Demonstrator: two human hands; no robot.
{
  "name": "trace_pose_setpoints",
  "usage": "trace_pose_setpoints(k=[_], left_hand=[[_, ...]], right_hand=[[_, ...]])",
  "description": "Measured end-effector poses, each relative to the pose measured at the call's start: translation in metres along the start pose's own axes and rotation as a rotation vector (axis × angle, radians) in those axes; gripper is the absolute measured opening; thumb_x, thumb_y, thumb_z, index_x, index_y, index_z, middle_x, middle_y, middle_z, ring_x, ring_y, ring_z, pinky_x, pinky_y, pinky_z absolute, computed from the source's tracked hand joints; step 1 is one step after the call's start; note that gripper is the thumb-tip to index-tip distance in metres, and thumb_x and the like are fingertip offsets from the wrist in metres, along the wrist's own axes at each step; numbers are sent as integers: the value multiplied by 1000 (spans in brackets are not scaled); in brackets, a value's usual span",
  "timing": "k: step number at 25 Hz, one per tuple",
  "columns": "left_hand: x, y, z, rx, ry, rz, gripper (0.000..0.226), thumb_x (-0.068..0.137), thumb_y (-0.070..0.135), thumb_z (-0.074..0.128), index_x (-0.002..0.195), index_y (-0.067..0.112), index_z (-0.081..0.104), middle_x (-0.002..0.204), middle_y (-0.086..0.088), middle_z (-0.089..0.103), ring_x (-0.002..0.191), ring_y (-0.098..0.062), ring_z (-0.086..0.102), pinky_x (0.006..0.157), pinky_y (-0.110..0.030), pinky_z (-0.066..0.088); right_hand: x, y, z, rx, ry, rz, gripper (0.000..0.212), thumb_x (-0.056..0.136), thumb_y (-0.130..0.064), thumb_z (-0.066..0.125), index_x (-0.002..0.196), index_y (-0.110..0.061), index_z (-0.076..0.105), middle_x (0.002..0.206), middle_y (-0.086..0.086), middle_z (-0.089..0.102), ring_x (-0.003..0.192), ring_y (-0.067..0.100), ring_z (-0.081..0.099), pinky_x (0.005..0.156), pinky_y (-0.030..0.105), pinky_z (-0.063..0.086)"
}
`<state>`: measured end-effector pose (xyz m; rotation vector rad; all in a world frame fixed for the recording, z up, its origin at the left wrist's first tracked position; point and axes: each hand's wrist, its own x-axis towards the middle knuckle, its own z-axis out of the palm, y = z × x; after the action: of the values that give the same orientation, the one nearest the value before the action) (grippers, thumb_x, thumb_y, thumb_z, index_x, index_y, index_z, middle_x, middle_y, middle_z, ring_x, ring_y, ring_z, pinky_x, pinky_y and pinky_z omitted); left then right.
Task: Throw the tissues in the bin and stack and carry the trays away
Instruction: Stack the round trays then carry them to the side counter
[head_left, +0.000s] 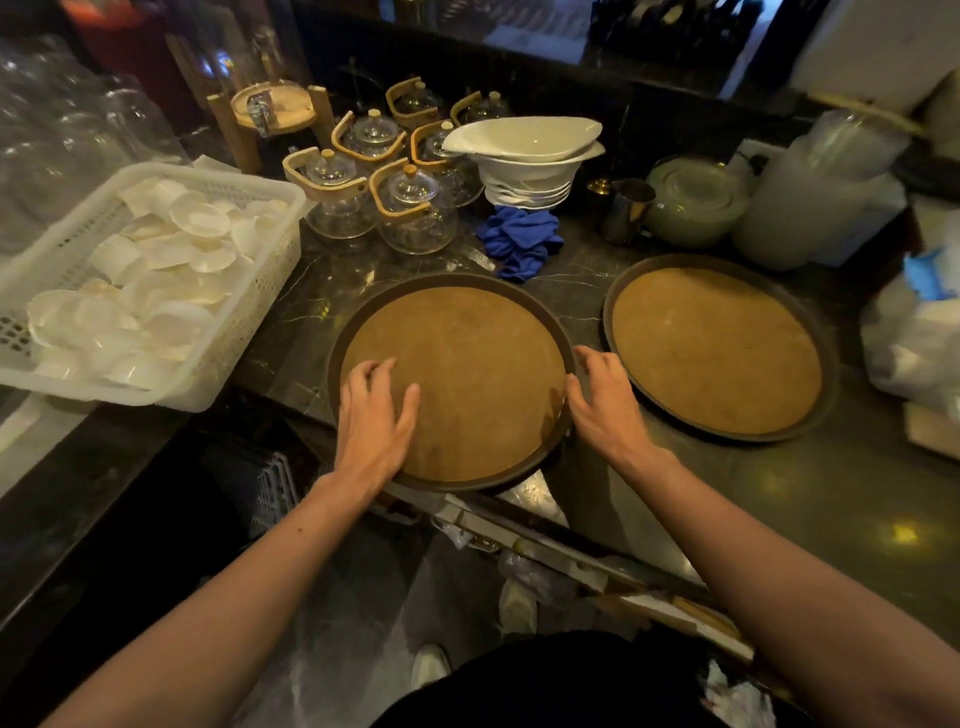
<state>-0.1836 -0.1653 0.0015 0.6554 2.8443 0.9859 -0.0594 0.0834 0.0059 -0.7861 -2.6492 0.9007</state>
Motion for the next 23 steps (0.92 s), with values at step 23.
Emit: trace_pose_setpoints(k=[23], left_hand=[[26, 235, 95, 13, -210, 715, 55, 96, 47, 43, 141, 15, 43, 141, -12, 42, 130, -25, 40, 105, -39, 38]], right_hand=[[-26, 111, -165, -287, 297, -87, 49, 95, -33, 54, 138, -11, 45, 124, 14, 50, 111, 29, 52, 91, 41, 49]])
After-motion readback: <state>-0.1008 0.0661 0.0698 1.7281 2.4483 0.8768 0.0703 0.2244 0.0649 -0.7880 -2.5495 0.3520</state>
